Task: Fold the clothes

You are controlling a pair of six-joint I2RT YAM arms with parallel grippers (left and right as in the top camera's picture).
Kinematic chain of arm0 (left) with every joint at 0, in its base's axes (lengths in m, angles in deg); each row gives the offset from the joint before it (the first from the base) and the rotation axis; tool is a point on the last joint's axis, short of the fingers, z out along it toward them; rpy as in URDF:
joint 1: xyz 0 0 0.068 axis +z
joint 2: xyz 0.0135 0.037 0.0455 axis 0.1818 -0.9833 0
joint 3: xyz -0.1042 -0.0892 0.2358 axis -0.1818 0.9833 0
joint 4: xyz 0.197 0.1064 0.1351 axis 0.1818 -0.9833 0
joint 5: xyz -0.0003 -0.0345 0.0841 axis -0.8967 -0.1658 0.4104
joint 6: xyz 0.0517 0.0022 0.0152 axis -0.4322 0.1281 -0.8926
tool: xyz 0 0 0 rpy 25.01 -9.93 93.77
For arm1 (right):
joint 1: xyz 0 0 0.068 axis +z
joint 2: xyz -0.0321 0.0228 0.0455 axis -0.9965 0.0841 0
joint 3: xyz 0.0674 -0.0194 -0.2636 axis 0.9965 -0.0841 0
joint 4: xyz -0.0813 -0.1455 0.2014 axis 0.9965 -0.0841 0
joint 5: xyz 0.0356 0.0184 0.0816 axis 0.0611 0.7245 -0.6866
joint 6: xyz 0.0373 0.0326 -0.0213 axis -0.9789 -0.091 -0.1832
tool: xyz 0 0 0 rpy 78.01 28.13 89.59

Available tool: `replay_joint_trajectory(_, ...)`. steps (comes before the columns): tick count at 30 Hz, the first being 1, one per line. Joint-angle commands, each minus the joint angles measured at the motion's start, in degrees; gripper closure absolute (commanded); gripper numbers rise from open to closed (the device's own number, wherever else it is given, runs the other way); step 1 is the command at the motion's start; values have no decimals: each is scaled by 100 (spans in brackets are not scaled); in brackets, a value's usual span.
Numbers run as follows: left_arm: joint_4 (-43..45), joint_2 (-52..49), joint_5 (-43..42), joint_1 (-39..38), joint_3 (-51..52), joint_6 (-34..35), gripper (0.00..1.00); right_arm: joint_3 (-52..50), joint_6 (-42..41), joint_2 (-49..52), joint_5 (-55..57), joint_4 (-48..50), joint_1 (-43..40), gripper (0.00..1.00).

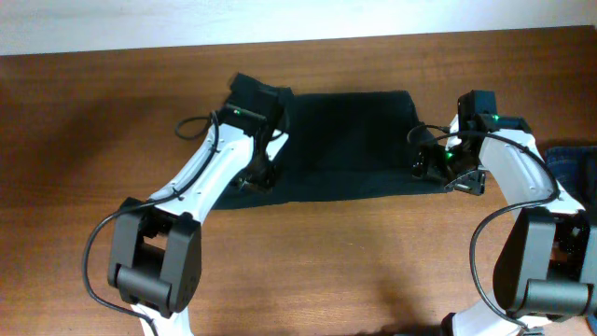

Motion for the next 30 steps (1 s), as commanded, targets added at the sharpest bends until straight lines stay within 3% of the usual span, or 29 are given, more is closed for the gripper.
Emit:
replay_joint_trajectory(1, 83, -39, 24, -7, 157, 37, 61, -35, 39, 20, 66, -11, 37, 1)
replay_joint_trajectory(12, 1034, -42, 404, -2, 761, 37, 61, -35, 39, 20, 68, -11, 37, 1)
replay_joint_trajectory(20, 1821, -39, 1834, 4, 863, 39, 60, -35, 42, 20, 68, 4, 37, 1)
replay_joint_trajectory(25, 2634, -39, 1928, 76, 863, 109, 60, -35, 85, 20, 52, -31, 37, 1)
replay_joint_trajectory(30, 3069, -39, 1932, 181, 800, 157, 60, -35, 863, 20, -645, -170, 37, 0)
